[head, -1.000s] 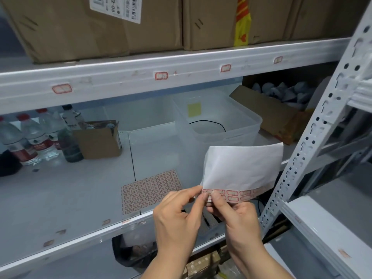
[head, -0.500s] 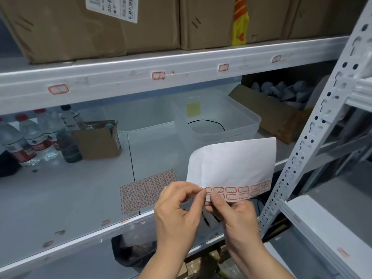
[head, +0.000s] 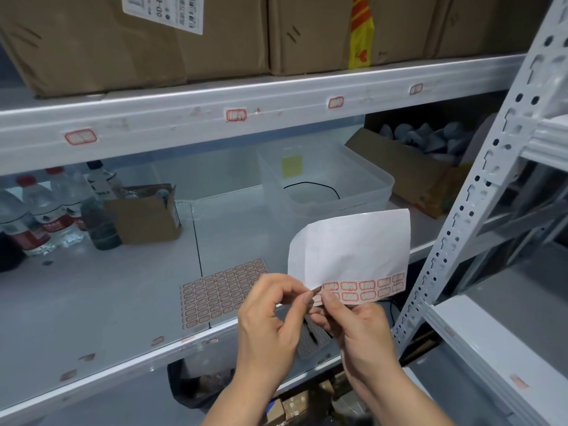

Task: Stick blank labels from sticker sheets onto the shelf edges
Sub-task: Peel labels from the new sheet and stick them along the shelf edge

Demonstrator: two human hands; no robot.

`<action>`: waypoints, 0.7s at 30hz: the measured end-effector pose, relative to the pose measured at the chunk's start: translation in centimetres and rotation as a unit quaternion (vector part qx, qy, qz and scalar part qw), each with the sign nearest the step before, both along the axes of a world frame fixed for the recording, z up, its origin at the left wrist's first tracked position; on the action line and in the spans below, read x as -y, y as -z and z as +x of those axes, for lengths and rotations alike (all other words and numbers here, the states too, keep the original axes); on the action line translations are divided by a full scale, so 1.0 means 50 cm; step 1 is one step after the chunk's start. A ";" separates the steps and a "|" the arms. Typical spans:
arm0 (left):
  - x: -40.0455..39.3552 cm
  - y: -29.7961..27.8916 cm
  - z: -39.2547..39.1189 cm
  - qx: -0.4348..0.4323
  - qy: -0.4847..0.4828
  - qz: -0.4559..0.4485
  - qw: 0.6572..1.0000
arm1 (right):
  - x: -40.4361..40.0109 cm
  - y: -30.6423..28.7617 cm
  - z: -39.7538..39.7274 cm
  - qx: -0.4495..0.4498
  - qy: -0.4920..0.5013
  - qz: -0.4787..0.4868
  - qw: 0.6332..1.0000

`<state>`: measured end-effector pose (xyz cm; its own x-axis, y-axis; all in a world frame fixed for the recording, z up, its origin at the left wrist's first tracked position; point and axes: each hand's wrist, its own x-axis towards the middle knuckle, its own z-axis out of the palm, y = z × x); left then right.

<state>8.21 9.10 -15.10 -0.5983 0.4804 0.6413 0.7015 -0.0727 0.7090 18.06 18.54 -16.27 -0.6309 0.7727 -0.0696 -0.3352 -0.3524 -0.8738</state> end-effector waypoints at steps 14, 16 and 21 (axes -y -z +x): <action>-0.016 0.069 -0.019 0.113 -0.015 -0.004 0.993 | -0.064 0.028 0.042 0.087 0.108 0.060 0.989; -0.018 0.109 -0.013 0.120 -0.016 -0.035 0.992 | -0.079 0.033 0.051 0.089 0.134 0.069 0.985; -0.037 0.222 0.008 0.144 -0.037 -0.092 0.985 | -0.115 0.054 0.068 0.095 0.180 0.065 0.977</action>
